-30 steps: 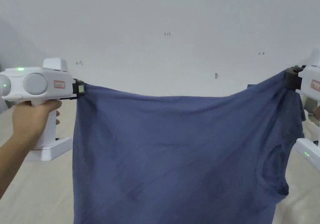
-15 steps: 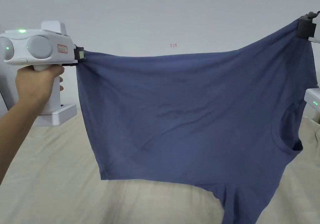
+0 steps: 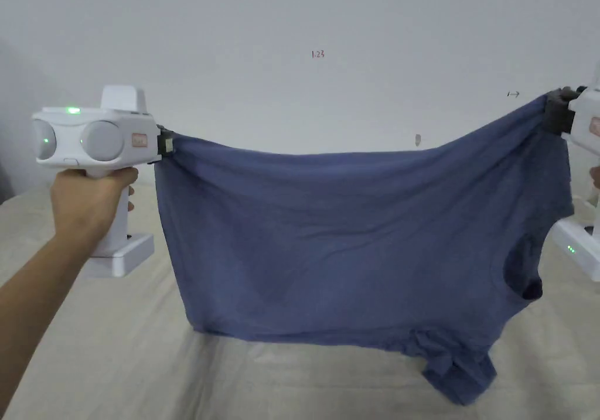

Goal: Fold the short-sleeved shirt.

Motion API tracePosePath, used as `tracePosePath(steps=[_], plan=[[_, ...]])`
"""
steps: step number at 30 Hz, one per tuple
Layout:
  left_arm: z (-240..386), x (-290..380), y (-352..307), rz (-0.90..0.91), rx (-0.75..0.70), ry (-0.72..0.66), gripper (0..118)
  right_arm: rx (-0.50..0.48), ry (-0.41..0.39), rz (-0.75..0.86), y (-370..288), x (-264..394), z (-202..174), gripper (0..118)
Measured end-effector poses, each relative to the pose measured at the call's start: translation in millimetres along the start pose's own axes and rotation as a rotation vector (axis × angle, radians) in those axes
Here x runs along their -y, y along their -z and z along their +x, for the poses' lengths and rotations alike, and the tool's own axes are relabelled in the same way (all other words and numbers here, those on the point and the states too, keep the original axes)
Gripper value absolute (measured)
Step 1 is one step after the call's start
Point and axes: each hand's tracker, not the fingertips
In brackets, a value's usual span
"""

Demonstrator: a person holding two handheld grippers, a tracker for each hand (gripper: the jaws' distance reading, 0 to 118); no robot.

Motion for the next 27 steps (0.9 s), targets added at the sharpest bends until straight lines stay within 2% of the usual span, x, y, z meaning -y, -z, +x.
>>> tracePosePath(steps=[5, 9, 17, 21, 27], plan=[[0, 74, 10, -0.105, 0.013, -0.053, 1, 0.013, 0.053, -0.131, 20, 84, 20, 2], [-2, 136, 5, -0.194, 0.013, -0.087, 1, 0.010, 0.083, -0.229, -7, 145, 14, 2], [-12, 252, -33, -0.375, 0.001, -0.103, 1, -0.001, 0.106, -0.412, -76, 252, 3, 2], [-24, 301, -50, -0.415, -0.001, -0.071, 1, -0.005, 0.145, -0.469, -122, 286, -4, 2], [-32, 351, -104, -0.465, 0.000, -0.101, 1, -0.004, 0.145, -0.509, -198, 315, -14, 2]])
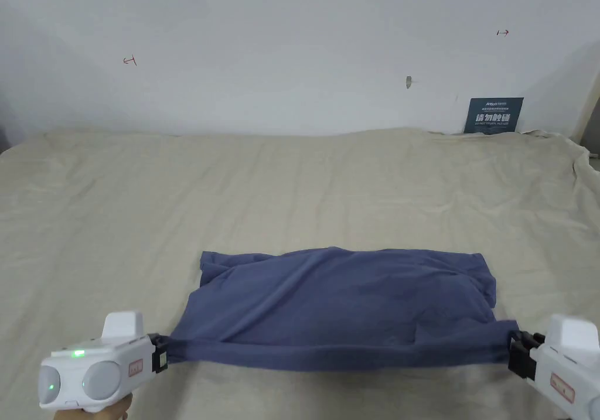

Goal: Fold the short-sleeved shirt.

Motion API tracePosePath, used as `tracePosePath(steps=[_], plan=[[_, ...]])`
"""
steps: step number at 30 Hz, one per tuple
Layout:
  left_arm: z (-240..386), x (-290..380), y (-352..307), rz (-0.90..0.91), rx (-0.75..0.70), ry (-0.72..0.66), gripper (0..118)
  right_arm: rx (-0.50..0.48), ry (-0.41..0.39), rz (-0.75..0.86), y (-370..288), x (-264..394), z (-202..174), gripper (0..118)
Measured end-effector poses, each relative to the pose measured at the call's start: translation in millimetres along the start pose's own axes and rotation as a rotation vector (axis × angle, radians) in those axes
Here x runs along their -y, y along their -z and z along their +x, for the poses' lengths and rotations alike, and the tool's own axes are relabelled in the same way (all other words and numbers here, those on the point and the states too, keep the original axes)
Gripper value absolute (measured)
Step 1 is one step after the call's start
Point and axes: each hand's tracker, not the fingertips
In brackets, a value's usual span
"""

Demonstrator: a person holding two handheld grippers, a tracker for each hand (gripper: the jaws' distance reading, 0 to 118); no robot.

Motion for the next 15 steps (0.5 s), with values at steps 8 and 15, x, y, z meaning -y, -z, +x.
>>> tracePosePath(steps=[8, 15], plan=[[-19, 64, -36, -0.047, -0.013, -0.039, 1, 0.010, -0.018, -0.058, -57, 70, 17, 2], [-33, 103, -70, -0.064, -0.004, -0.043, 1, 0.003, -0.002, -0.100, -108, 105, 23, 2]])
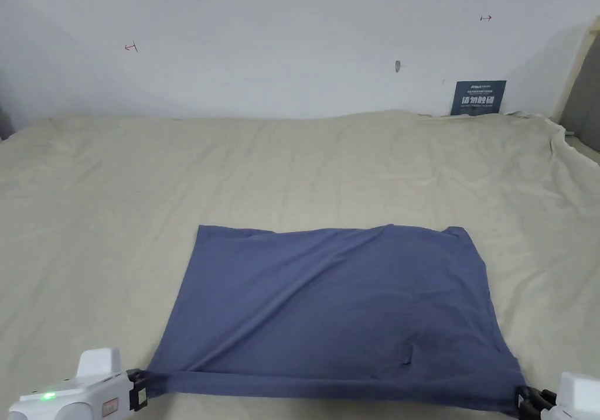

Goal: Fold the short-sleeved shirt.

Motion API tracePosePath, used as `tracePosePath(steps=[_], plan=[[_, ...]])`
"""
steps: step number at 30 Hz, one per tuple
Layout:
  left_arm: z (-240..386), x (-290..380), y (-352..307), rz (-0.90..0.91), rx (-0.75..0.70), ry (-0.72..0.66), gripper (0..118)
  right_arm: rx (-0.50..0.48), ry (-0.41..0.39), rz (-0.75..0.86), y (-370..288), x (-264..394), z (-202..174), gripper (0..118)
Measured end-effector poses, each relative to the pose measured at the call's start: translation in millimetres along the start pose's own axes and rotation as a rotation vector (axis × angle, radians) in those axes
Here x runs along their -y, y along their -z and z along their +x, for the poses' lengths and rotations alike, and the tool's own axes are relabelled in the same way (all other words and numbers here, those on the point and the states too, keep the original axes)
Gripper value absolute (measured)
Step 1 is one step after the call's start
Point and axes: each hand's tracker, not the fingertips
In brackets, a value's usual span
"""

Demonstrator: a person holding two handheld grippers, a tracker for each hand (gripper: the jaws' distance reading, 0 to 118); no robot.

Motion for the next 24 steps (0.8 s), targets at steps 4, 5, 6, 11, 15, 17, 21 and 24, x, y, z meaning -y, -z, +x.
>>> tracePosePath(steps=[4, 5, 6, 11, 15, 17, 21, 24], plan=[[-4, 16, -7, -0.018, -0.004, 0.002, 1, -0.004, -0.004, -0.017, -11, 15, 2, 2], [-5, 19, -8, -0.021, -0.006, 0.001, 1, -0.002, -0.008, -0.023, -11, 18, 3, 2], [-3, 23, -12, -0.023, -0.005, -0.002, 1, 0.001, -0.010, -0.029, -12, 21, 3, 2], [-2, 34, -9, -0.037, -0.009, -0.002, 1, 0.008, 0.007, -0.055, -9, 33, 8, 2], [0, 39, 3, -0.063, -0.029, -0.004, 1, 0.029, 0.029, -0.126, 8, 40, 12, 2], [2, 43, 7, -0.077, -0.038, 0.003, 1, 0.044, 0.030, -0.157, 17, 45, 12, 2], [3, 52, 12, -0.096, -0.045, -0.004, 5, 0.055, 0.026, -0.202, 27, 54, 11, 2], [6, 52, 5, -0.079, -0.053, -0.029, 36, 0.061, 0.021, -0.202, 23, 49, 5, 6]])
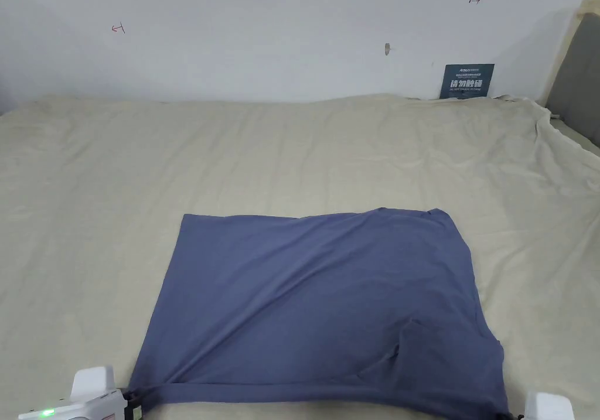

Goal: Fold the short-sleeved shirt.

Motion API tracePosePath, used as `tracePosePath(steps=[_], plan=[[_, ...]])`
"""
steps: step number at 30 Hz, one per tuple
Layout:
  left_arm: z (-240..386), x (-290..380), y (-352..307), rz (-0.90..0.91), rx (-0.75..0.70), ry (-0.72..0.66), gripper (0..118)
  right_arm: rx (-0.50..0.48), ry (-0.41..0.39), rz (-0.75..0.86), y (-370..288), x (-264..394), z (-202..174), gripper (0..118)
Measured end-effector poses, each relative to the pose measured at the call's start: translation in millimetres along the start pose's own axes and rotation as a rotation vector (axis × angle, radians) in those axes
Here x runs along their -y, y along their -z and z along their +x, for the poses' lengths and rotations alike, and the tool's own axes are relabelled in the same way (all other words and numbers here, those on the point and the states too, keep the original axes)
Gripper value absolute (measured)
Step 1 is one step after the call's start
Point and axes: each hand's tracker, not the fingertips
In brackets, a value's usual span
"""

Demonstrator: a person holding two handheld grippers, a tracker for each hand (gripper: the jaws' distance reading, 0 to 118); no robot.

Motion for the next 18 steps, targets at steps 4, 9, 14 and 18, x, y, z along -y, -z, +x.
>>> tracePosePath(steps=[4, 9, 14, 18], plan=[[6, -9, -14, 0.023, -0.016, -0.018, 106, -0.018, -0.028, 0.034, -24, -18, -10, 89], [15, -39, -60, 0.208, -0.004, -0.039, 108, -0.010, -0.064, 0.230, -71, -56, -25, 99], [31, -71, -108, 0.380, -0.030, 0.032, 108, -0.052, -0.085, 0.435, -125, -97, -44, 99], [44, -81, -141, 0.522, -0.038, 0.063, 98, -0.014, -0.103, 0.574, -152, -113, -60, 96]])
